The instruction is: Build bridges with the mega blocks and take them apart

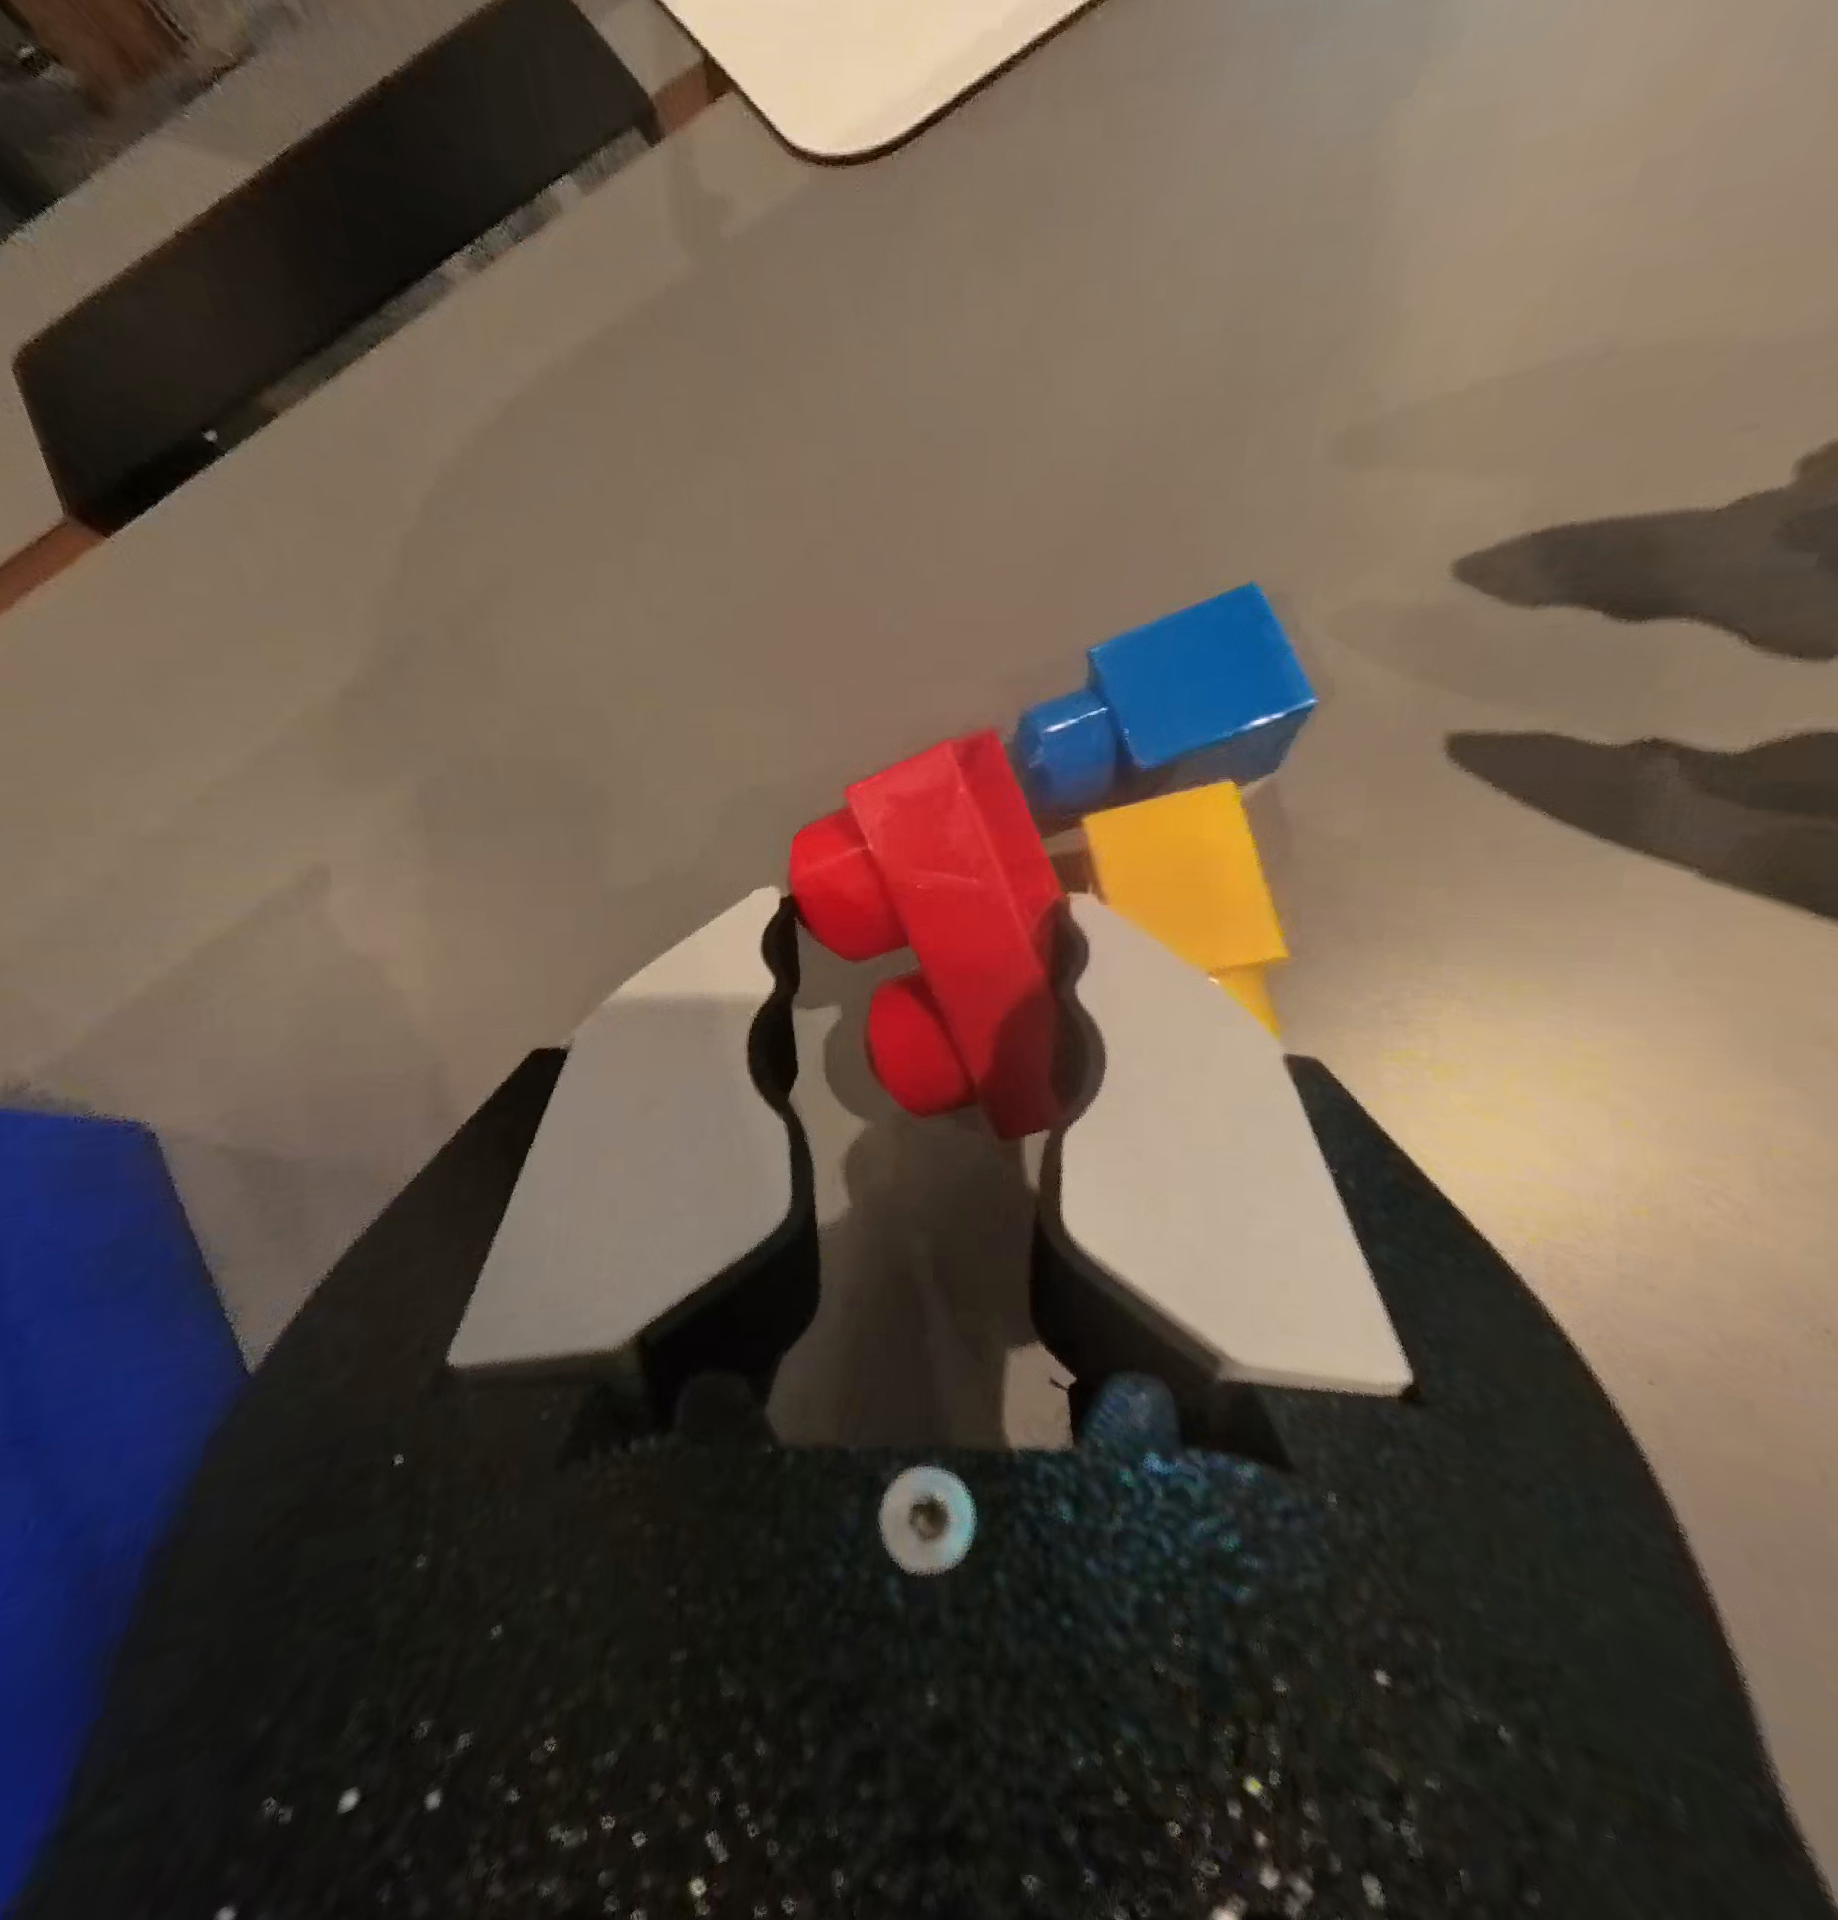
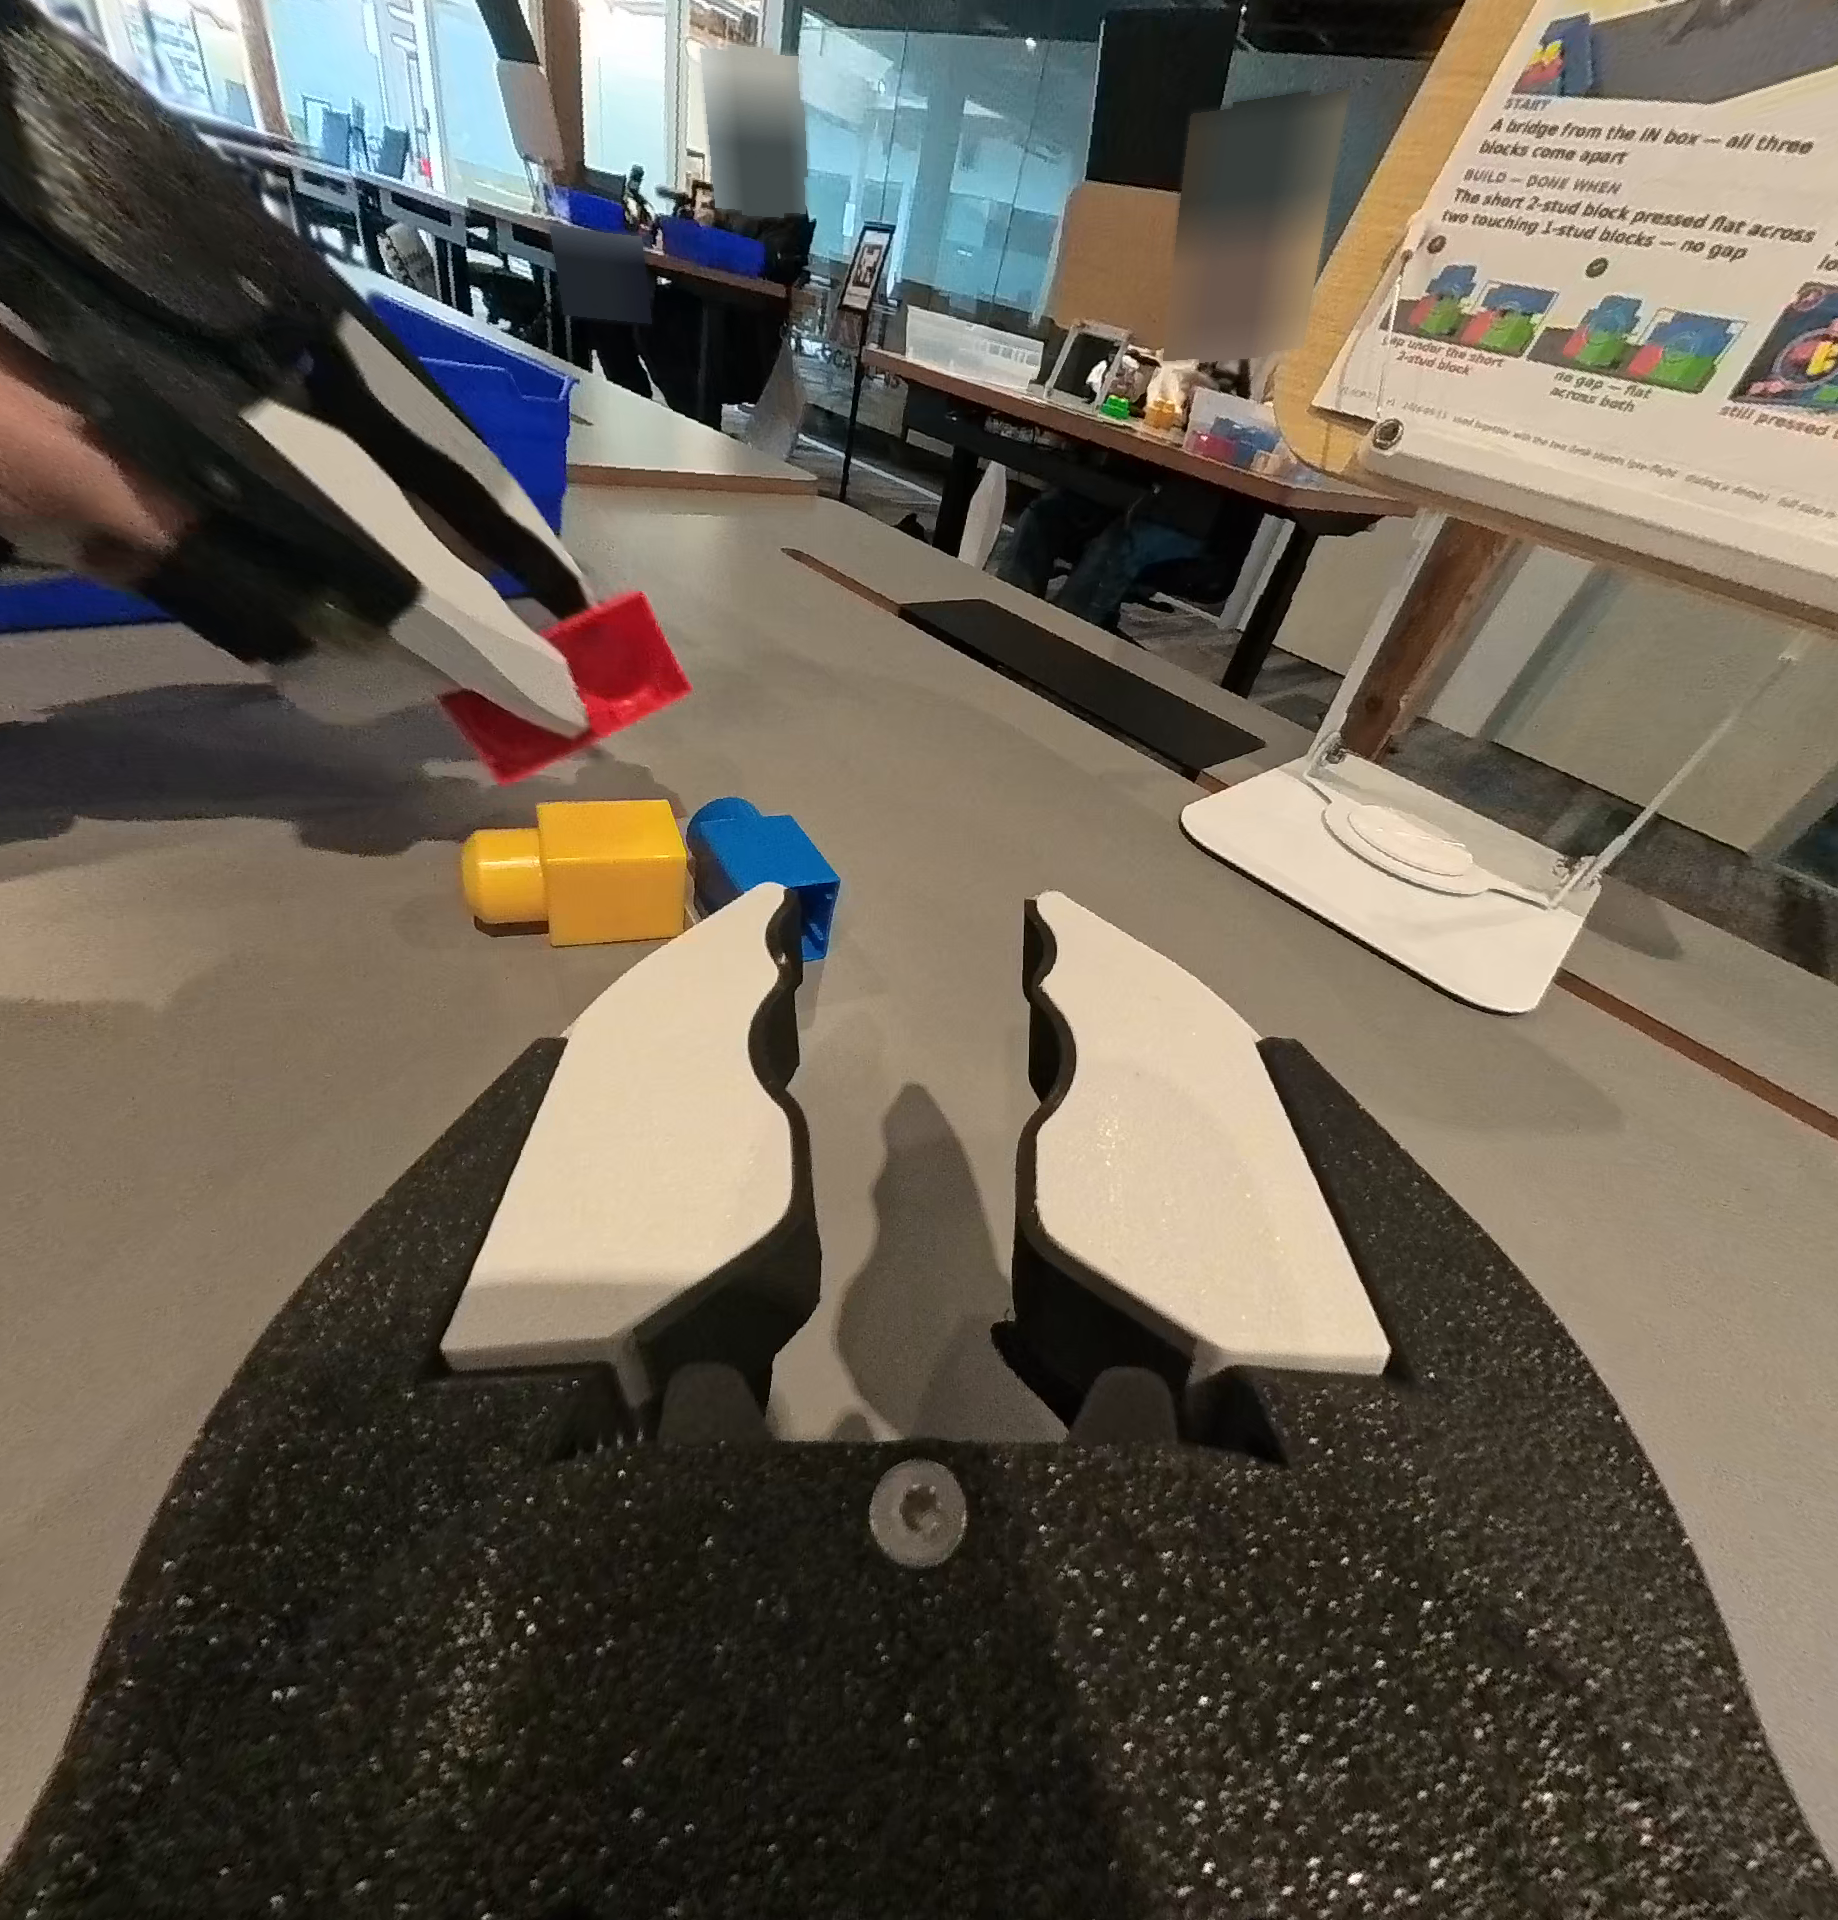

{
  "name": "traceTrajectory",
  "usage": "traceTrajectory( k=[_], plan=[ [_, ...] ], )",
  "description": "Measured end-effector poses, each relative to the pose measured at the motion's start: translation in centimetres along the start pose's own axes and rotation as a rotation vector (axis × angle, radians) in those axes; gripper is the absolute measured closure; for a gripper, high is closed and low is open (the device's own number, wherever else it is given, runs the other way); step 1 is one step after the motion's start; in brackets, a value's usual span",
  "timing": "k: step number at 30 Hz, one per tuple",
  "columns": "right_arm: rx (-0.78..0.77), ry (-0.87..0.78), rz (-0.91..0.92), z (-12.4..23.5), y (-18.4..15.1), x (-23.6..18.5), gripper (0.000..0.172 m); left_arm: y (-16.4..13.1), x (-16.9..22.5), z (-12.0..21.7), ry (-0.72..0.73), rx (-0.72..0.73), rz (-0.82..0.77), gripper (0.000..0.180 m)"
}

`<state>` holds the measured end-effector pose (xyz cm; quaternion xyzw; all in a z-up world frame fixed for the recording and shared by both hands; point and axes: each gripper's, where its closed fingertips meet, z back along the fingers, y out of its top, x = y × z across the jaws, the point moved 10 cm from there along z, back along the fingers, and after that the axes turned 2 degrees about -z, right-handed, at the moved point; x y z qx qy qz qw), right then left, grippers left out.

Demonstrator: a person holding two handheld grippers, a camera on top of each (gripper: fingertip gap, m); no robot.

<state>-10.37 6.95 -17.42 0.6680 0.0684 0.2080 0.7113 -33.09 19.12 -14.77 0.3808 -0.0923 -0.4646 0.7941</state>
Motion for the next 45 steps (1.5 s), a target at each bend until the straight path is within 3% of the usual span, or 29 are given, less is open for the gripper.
traceTrajectory(
  k=[8, 16, 45],
  plan=[
    [0.002, 0.0, -0.003, 0.1, 0.0, 0.0, 0.131, 0.1, -1.2, -3.3, 0.003, -0.086, 0.079, 0.134],
    [0.0, 0.006, 0.007, 0.0, 0.1, -0.1, 0.132, 0.0, -2.0, -4.0, 0.057, -0.167, 0.117, 0.134],
    [-0.006, 0.01, 0.011, -0.1, 0.1, -0.1, 0.131, 0.9, -2.4, -3.9, 0.075, -0.08, 0.145, 0.13]
  ],
)
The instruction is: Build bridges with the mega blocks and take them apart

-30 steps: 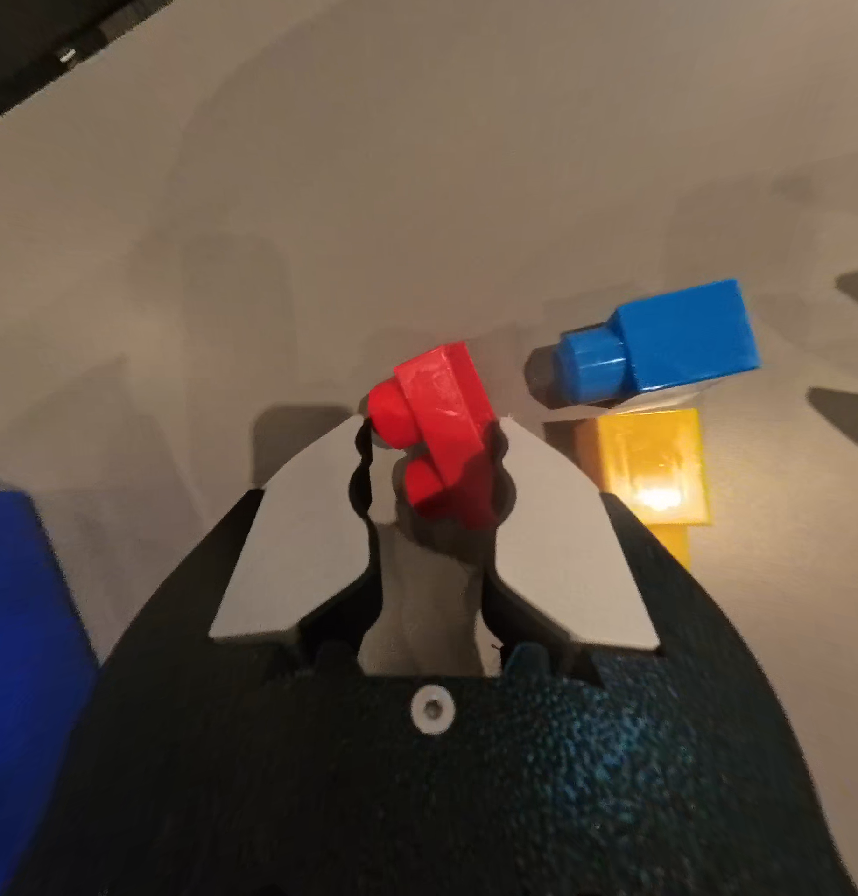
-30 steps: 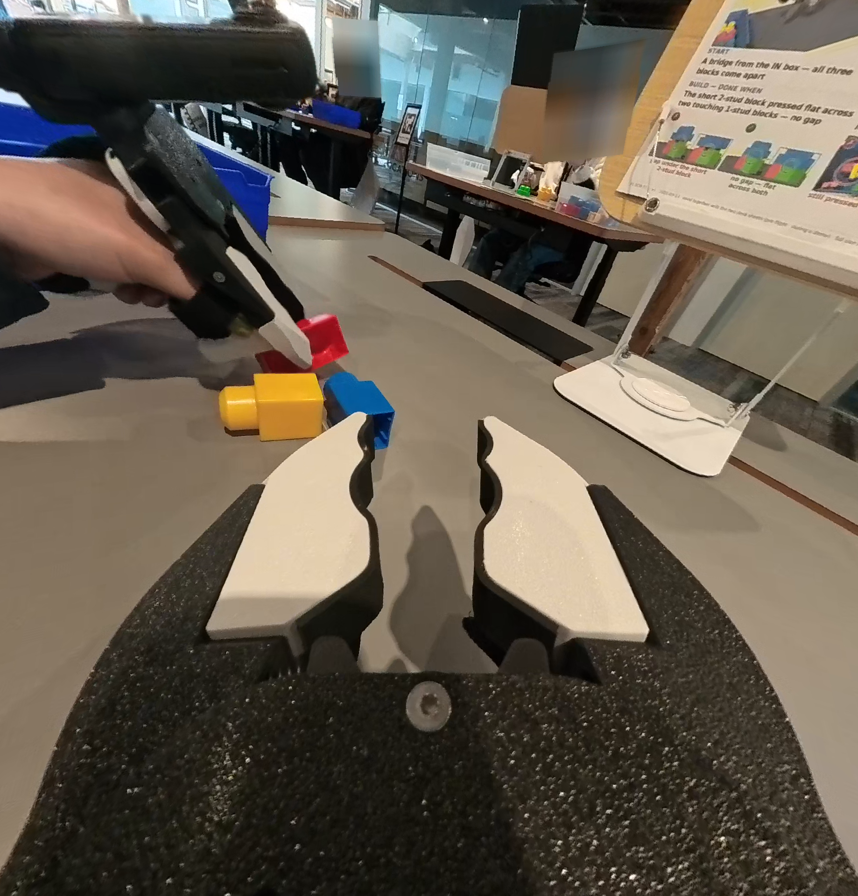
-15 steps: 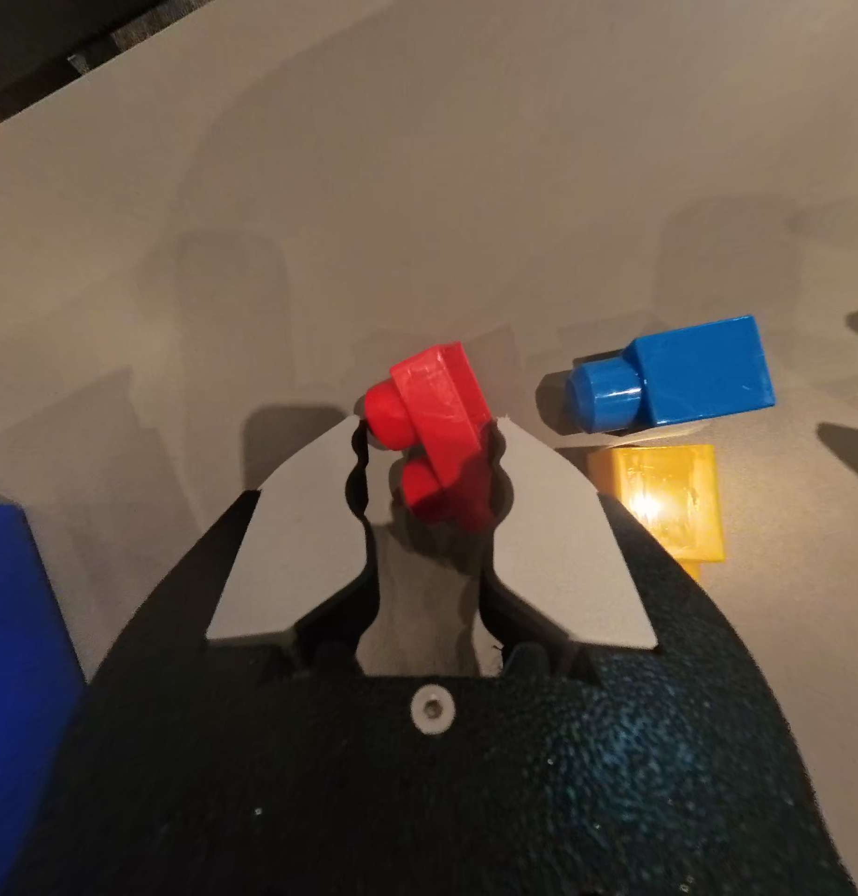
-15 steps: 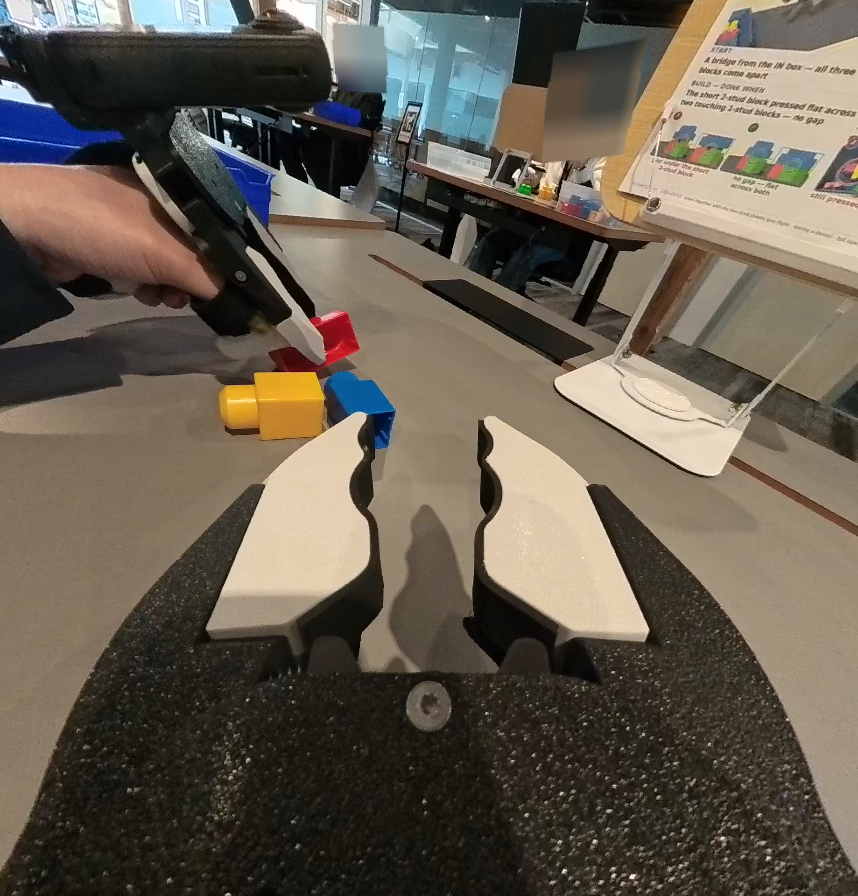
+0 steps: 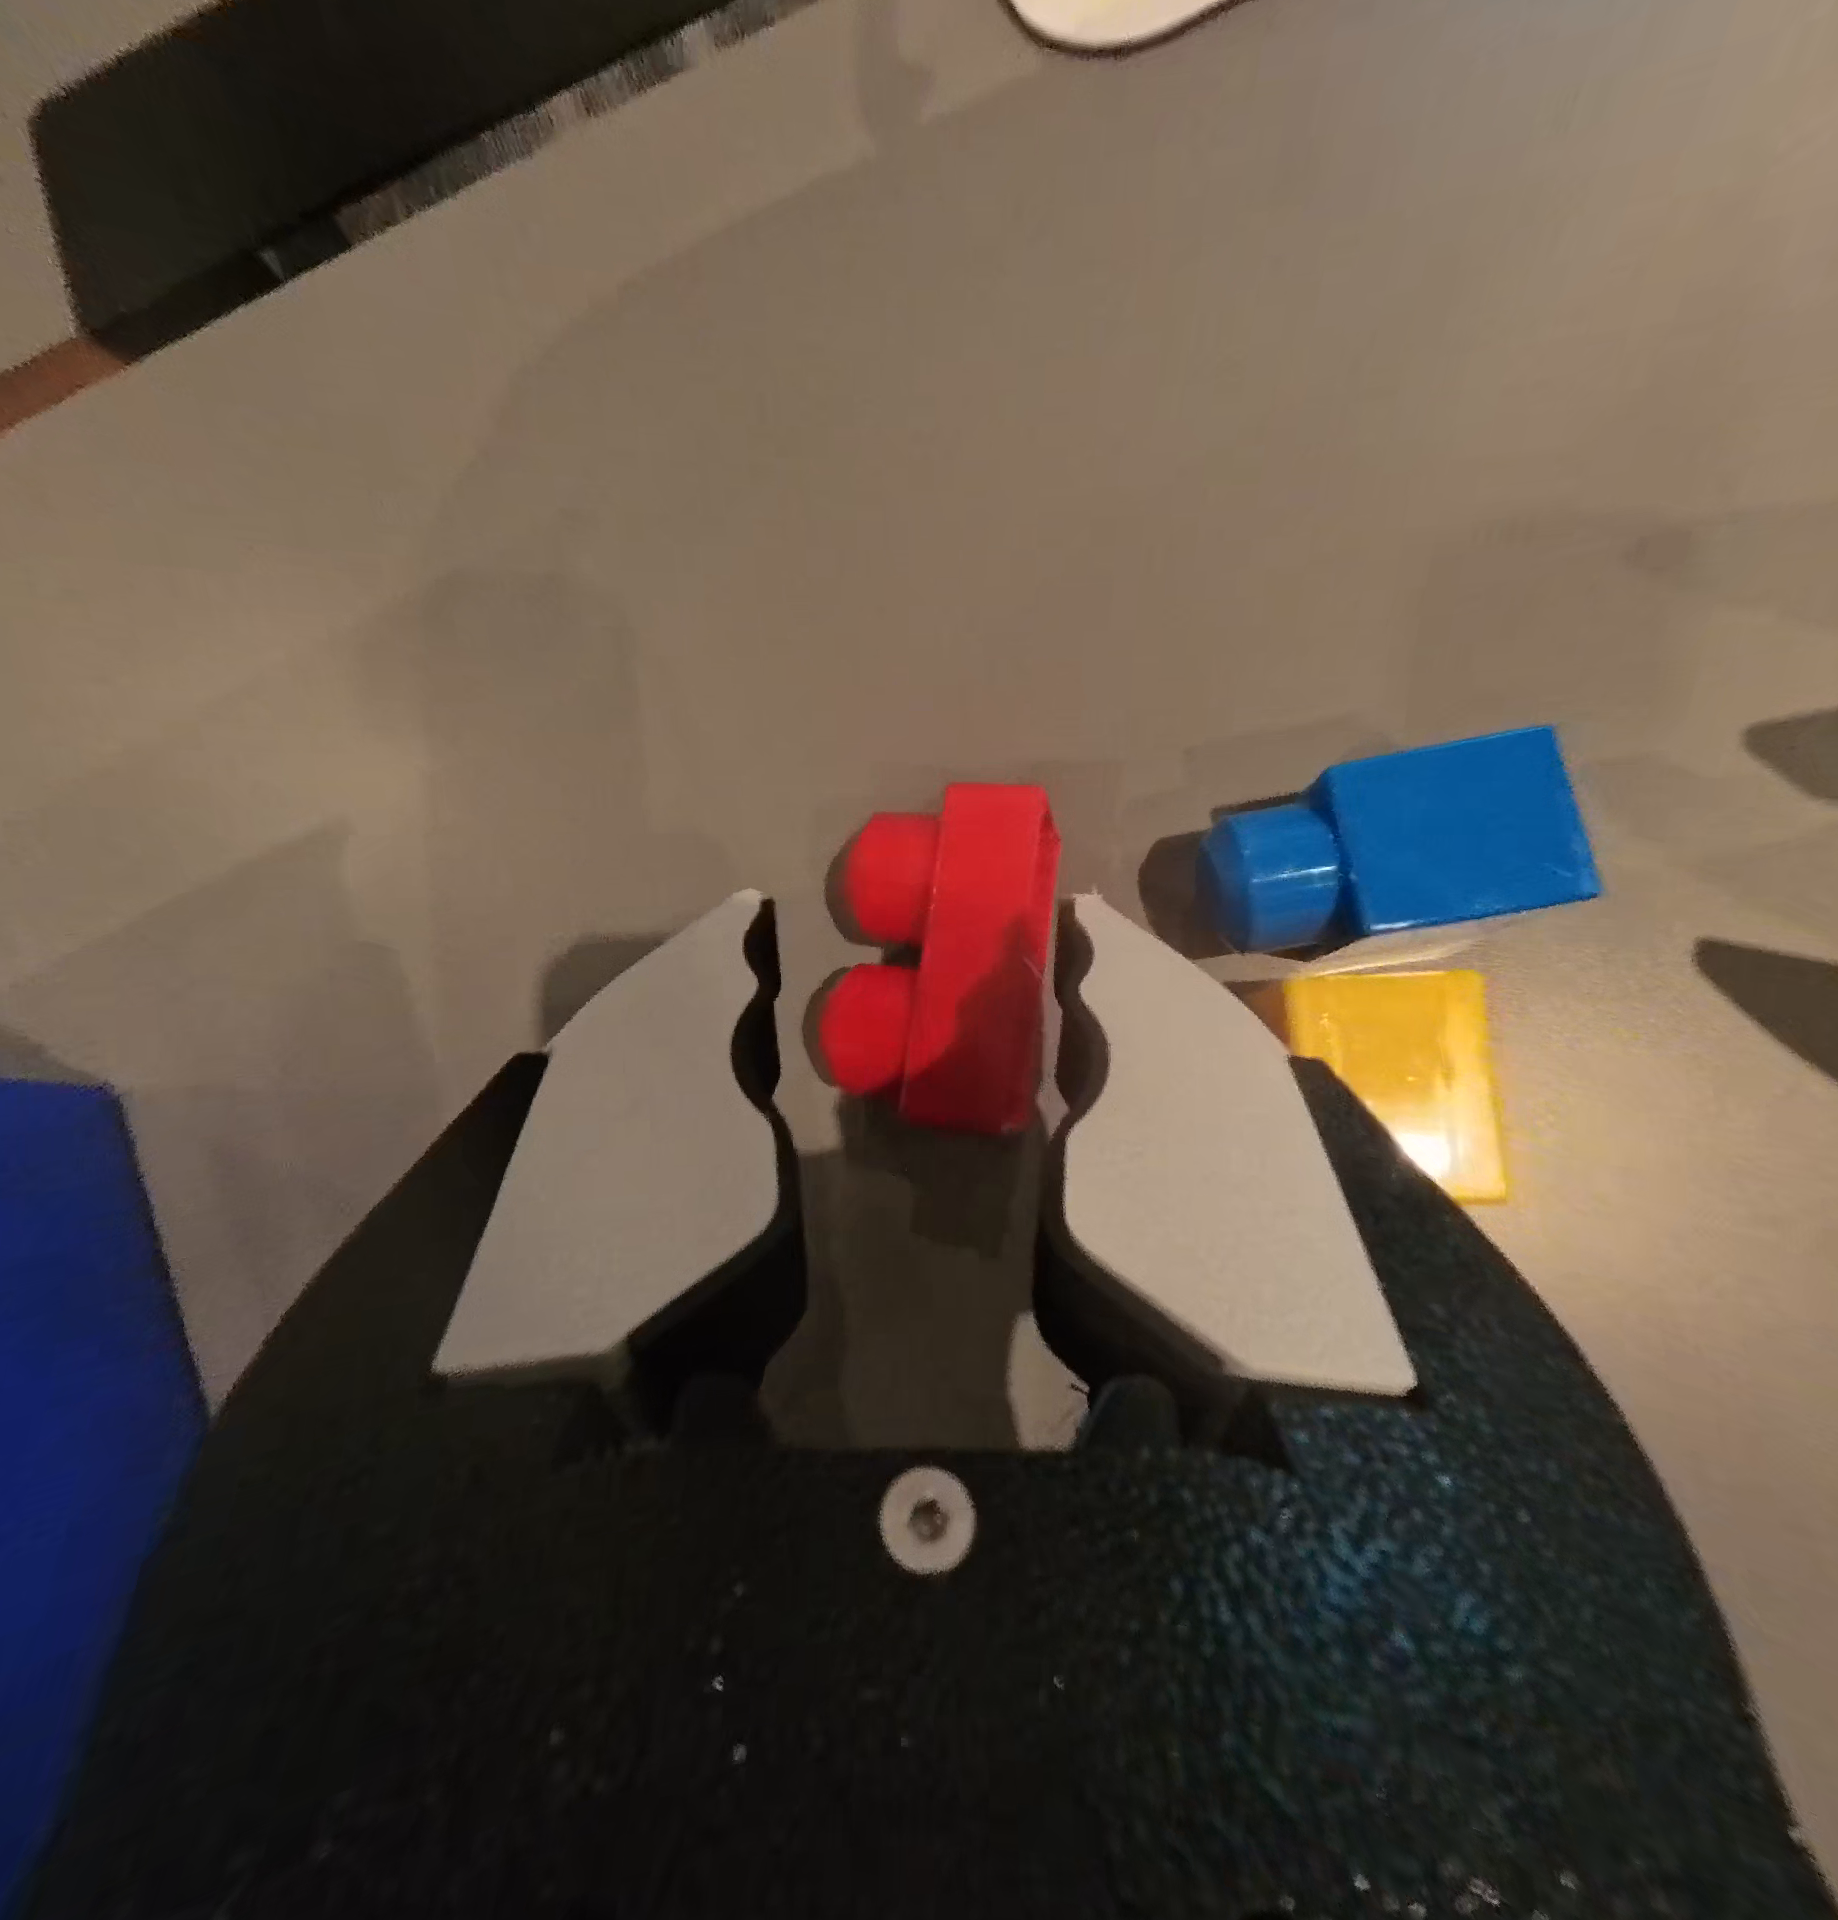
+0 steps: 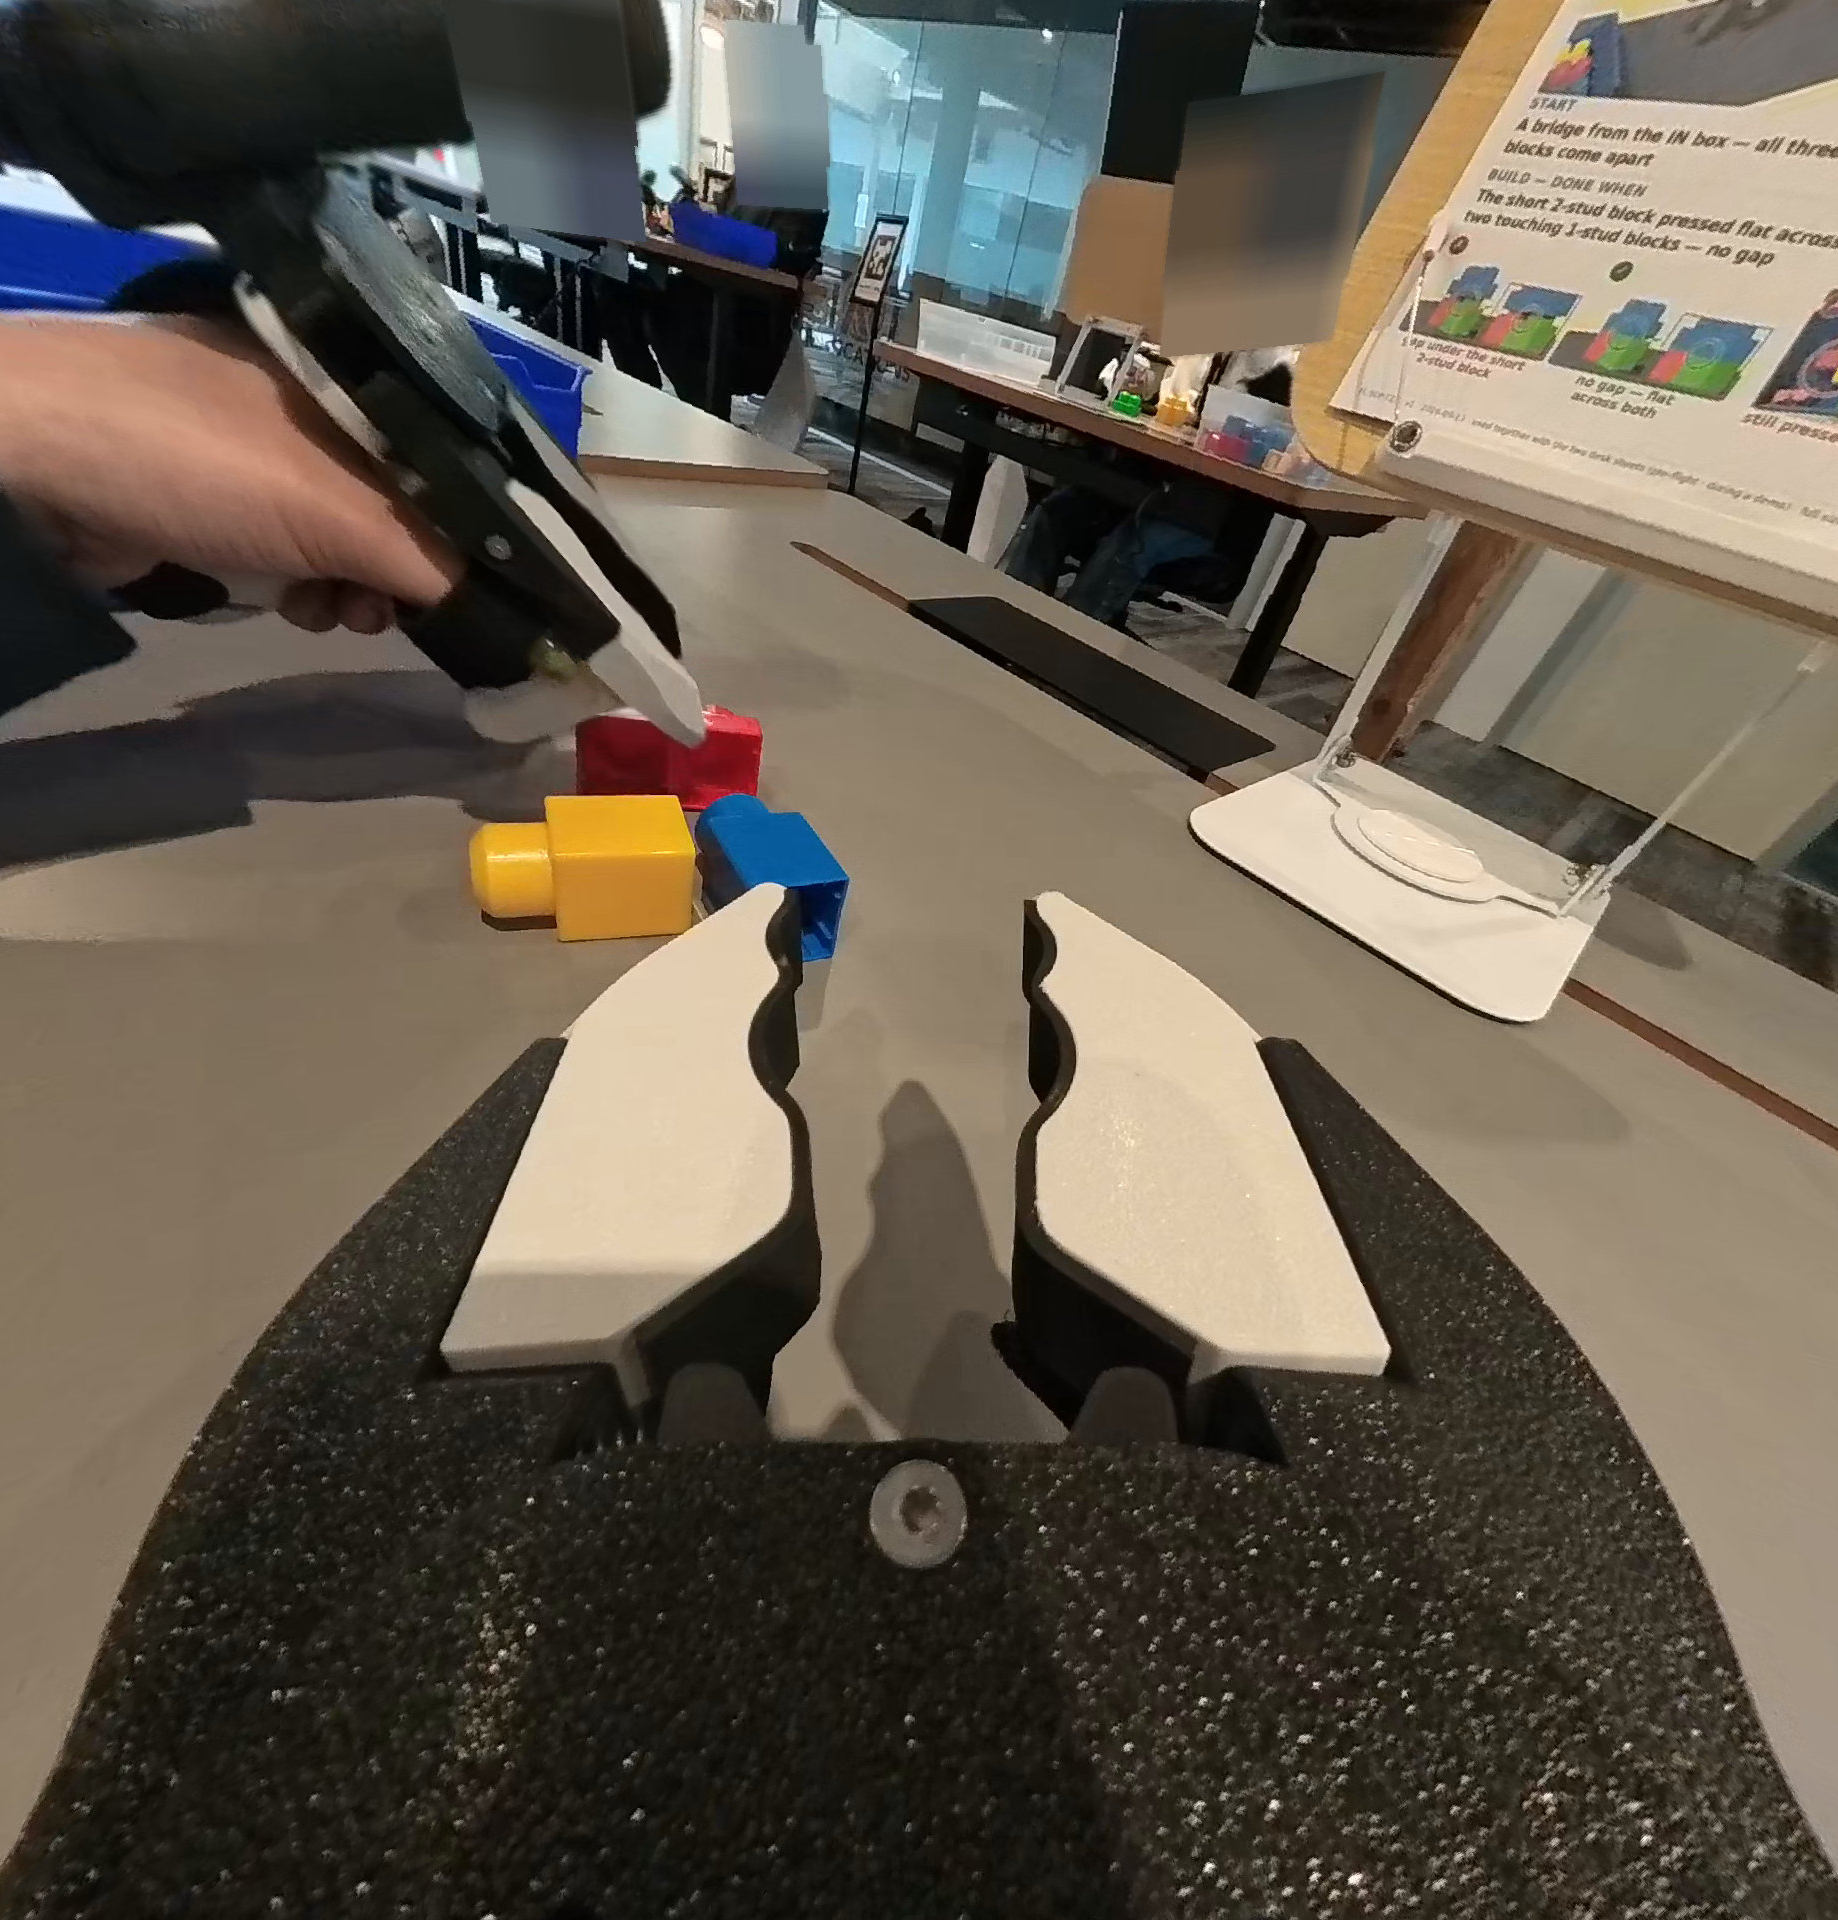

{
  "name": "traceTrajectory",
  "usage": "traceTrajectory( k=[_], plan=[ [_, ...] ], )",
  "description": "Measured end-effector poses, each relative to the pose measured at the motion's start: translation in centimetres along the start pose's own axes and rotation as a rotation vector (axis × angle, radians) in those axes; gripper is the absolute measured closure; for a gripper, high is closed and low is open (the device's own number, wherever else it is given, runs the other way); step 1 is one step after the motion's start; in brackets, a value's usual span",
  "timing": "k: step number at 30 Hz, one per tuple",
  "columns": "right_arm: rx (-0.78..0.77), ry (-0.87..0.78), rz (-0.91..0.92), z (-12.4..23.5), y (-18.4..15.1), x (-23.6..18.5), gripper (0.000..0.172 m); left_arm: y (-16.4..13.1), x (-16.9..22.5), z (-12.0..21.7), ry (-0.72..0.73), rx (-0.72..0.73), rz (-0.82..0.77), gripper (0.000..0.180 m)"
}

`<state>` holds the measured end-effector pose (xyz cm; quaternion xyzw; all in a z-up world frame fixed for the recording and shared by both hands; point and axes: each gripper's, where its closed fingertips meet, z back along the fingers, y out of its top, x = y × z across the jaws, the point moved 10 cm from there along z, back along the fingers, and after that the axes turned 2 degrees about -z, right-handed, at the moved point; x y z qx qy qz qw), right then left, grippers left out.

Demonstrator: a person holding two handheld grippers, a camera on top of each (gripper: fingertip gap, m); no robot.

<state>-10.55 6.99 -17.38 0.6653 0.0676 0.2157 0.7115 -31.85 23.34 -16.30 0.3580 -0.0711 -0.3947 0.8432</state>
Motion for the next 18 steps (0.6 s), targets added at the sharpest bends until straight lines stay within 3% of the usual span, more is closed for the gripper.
traceTrajectory(
  k=[18],
  plan=[
    [-0.002, -0.001, 0.005, 0.0, 0.0, 0.0, 0.131, -1.0, -0.7, 5.2, 0.129, 0.242, 0.008, 0.133]
  ],
)
